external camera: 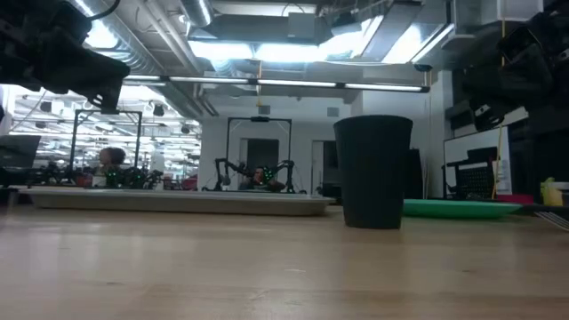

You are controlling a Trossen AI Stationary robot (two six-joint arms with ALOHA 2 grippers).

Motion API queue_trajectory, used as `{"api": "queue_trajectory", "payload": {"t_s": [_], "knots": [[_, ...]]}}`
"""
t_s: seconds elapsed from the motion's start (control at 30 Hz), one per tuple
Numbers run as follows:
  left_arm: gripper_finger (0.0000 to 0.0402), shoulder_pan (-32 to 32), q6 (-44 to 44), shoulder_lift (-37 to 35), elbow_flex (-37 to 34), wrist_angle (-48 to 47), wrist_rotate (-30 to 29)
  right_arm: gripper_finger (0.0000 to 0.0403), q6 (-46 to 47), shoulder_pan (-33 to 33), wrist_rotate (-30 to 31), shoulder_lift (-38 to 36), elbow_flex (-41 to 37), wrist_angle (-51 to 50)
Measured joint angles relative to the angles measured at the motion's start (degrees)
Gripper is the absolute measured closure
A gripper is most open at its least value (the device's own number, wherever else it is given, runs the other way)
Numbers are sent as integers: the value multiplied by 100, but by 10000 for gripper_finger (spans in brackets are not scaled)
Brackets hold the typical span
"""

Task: Pick and place plate/cup/fork/spoon on tray
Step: Put the light blue plate on the serving tray

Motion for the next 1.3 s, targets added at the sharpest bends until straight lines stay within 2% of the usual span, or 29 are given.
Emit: {"api": "queue_trajectory", "payload": {"t_s": [0.2, 0.27, 0.5, 0.63, 0.77, 0.83, 0.93, 1.03, 1.1, 1.17, 1.3], "knots": [[382, -2, -6, 1, 2, -1, 1, 359, -11, 1, -2, 0, 0, -17], [382, 1, -211, 2, 6, -33, 187, 359, -129, 1, 0, 0, 0, -17], [382, -8, -1897, 6, 10, 35, 960, 359, -1526, 2, 238, 0, 0, -22], [382, -4, -2115, 6, 10, 31, 859, 359, -1828, 2, 243, 2, 0, -46], [382, -4, -2105, 6, 10, 14, 709, 359, -2535, 2, 390, 2, 0, -23], [382, -4, -2053, 6, 10, 16, 649, 359, -2431, 2, 387, 2, 0, -16], [382, -6, -865, 6, 4, 177, -82, 359, -1568, 2, 207, 2, 0, 179], [382, -4, 259, 6, 4, 607, -1051, 359, -1355, 2, 239, 14, 0, 579], [382, -4, 417, 5, 4, 905, -1438, 359, -1345, 2, 238, 12, 0, 1154], [382, -4, 211, 6, 4, 1082, -1585, 359, -1351, 2, 190, 9, 0, 1740], [382, -6, 176, 6, 4, 1422, -2068, 359, -1938, 2, 153, 13, 0, 2734]]}}
